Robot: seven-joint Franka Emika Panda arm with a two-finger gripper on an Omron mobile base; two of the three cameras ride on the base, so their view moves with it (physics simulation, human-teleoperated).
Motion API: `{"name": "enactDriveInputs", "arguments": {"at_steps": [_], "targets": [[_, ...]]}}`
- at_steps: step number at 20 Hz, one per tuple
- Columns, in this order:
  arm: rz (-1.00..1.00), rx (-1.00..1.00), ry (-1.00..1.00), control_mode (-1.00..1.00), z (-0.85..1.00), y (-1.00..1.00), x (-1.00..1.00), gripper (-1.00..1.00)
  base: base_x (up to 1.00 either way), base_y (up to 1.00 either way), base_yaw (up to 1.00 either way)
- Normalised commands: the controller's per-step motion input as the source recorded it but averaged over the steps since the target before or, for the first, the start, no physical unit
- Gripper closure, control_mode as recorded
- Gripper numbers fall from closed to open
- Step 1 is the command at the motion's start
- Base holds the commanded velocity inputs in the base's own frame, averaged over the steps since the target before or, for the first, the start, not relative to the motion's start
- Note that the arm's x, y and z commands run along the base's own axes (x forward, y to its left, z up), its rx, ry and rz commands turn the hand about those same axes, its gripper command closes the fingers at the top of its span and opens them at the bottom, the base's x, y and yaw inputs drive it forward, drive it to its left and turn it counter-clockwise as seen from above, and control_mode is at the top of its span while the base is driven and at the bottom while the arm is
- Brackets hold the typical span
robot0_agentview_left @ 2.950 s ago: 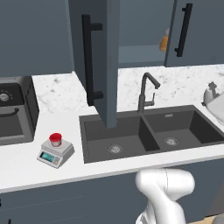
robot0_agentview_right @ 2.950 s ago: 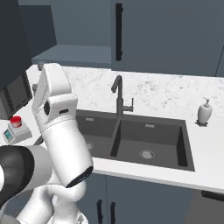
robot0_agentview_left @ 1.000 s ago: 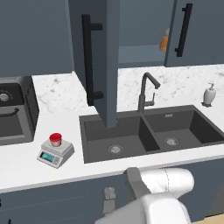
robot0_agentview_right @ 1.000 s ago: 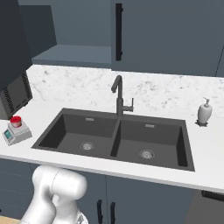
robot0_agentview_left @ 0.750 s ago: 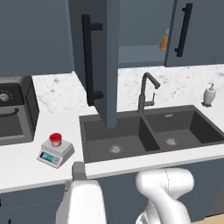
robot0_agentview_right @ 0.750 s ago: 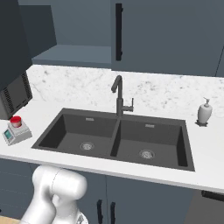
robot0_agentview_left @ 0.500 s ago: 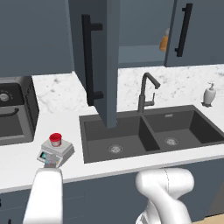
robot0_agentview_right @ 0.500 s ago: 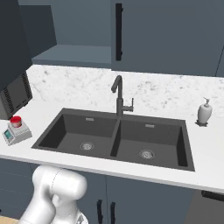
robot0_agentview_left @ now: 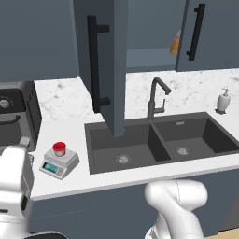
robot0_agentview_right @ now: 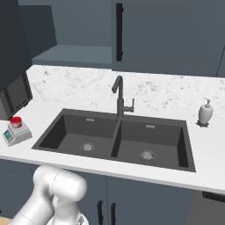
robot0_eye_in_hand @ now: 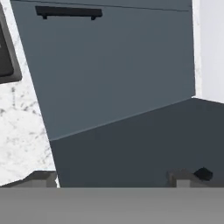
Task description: Pick the jam and place it on the digital scale for weighing, and close the cabinet.
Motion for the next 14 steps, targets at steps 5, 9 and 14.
{"name": "enactDriveInputs", "arguments": {"at_steps": [5,9,14], "targets": [[-0.13,0.00,-0.08,-1.00,-0.14,0.00,0.88,-1.00,0.00,0.00,0.00],[-0.21,0.00,-0.09,-1.00,-0.01,-0.19,0.76,-1.00,0.00,0.00,0.00],[-0.19,0.00,-0.12,-1.00,0.08,-0.40,0.26,-1.00,0.00,0.00,0.00]]}}
